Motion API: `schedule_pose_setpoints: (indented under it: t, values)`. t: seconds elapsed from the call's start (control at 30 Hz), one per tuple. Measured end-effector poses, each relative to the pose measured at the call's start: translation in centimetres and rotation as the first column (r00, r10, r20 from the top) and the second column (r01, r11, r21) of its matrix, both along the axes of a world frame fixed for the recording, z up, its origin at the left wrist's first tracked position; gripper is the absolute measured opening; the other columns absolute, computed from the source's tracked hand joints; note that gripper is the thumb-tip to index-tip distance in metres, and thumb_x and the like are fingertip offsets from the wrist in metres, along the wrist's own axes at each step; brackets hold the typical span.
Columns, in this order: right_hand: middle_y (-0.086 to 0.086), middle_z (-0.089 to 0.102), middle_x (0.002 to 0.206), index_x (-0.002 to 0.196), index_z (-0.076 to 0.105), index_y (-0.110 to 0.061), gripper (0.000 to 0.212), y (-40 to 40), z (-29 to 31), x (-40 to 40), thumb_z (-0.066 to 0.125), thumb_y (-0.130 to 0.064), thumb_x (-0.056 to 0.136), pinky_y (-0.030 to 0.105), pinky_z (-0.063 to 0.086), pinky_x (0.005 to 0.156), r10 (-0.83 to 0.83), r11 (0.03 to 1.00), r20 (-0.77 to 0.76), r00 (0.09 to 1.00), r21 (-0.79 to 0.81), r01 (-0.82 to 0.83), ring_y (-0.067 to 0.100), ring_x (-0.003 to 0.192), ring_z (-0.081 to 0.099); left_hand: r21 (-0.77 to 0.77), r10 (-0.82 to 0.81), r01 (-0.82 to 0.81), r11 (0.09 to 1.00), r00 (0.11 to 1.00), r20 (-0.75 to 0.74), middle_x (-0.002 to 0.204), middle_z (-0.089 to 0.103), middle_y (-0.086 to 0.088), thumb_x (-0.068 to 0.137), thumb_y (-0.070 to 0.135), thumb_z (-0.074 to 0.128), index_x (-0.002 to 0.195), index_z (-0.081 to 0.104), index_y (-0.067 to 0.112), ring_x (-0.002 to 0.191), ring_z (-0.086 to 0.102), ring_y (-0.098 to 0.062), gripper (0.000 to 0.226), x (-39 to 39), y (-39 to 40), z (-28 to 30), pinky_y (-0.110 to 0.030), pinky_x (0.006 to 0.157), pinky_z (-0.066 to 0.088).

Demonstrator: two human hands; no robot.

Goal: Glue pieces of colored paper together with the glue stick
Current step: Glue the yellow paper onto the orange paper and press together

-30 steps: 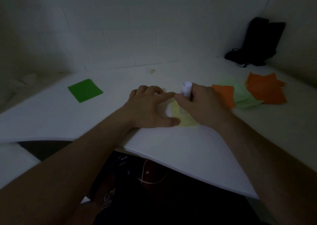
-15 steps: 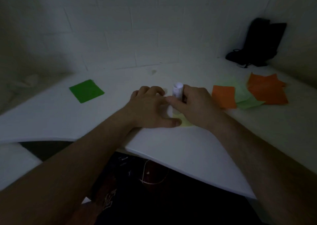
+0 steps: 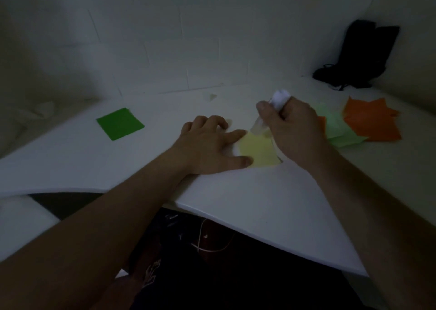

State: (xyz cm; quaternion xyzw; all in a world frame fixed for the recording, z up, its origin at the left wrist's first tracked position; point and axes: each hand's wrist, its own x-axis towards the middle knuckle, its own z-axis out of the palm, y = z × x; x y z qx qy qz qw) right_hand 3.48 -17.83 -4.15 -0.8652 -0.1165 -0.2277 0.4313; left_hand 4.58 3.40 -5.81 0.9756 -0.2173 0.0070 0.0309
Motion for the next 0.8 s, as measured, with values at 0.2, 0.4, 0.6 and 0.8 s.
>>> schedule_pose_setpoints:
  t: [0.2, 0.4, 0.6, 0.8]
  values:
    - [-0.015, 0.071, 0.092, 0.108, 0.070, -0.017, 0.036, 1.1, -1.0, -0.2, 0.061, -0.050, 0.098, 0.003, 0.037, 0.072, 0.095, 0.986, -0.091, 0.991, -0.127, -0.106, -0.008, 0.082, 0.061, -0.002, 0.006, -0.006, 1.000, 1.000, -0.015, 0.159, 0.028, 0.001, 0.075, 0.094, 0.040, 0.149, 0.022, 0.062, 0.145, 0.023, -0.034, 0.083, -0.1, -0.3, 0.6, -0.055, 0.114, 0.023]
    - [-0.013, 0.066, 0.075, 0.085, 0.055, -0.037, 0.018, 1.6, -0.7, -0.5, 0.062, -0.045, 0.099, 0.010, 0.037, 0.061, 0.171, 0.955, -0.136, 0.976, -0.222, -0.198, -0.005, 0.071, 0.062, -0.038, 0.012, -0.013, 0.999, 1.000, -0.021, 0.157, 0.029, 0.005, 0.074, 0.092, 0.046, 0.145, 0.027, 0.061, 0.145, 0.024, -0.031, 0.080, -0.1, -0.4, 0.7, -0.053, 0.114, 0.023]
    - [-0.008, 0.068, 0.074, 0.081, 0.053, -0.028, 0.025, 0.7, -0.3, -0.7, 0.061, -0.041, 0.101, 0.009, 0.038, 0.060, 0.161, 0.949, -0.134, 0.978, -0.251, -0.191, -0.001, 0.071, 0.063, -0.016, 0.009, -0.009, 1.000, 0.999, -0.031, 0.158, 0.028, 0.001, 0.068, 0.098, 0.039, 0.146, 0.018, 0.067, 0.145, 0.024, -0.034, 0.086, 0.0, -0.3, 0.6, -0.055, 0.114, 0.023]
    - [-0.004, 0.068, 0.071, 0.084, 0.063, -0.015, 0.027, -0.7, -0.2, -0.9, 0.063, -0.036, 0.101, 0.009, 0.038, 0.056, 0.151, 0.949, -0.139, 0.979, -0.257, -0.183, 0.004, 0.069, 0.063, -0.019, 0.007, -0.007, 1.000, 1.000, -0.024, 0.159, 0.028, 0.001, 0.075, 0.094, 0.044, 0.149, 0.020, 0.064, 0.145, 0.023, -0.034, 0.084, 0.1, -0.3, 0.5, -0.055, 0.114, 0.021]
